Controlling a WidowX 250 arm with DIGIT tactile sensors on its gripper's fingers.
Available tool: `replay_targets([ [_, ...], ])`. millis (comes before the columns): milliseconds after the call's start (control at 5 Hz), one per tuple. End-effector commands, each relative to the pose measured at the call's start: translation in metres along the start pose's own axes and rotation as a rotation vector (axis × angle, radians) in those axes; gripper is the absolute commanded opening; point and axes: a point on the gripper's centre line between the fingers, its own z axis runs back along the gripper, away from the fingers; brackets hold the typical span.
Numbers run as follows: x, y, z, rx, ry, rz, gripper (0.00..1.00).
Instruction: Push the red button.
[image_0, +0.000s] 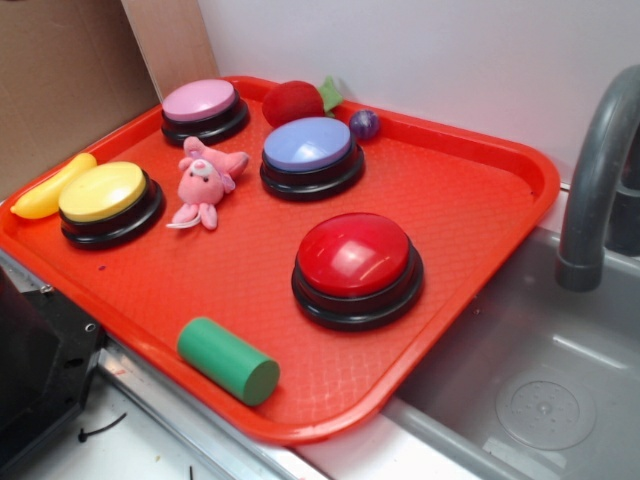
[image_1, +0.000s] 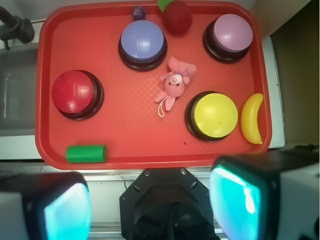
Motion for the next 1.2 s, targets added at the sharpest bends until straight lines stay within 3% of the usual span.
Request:
replay_targets([
  [0, 0.000, 0.000, 0.000, 0.000, 0.000, 0.000, 1.00],
  [400, 0.078, -0.103, -0.080, 0.013, -0.044, -0.505, 1.00],
  [600, 0.077, -0.131, -0.115, 0.001, -0.023, -0.756, 1.00],
  [800, 0.063, -0.132, -0.143, -0.049, -0.002, -0.997, 1.00],
  [1000, 0.062, -0.121, -0.168, -0.092, 0.048, -1.017, 1.00],
])
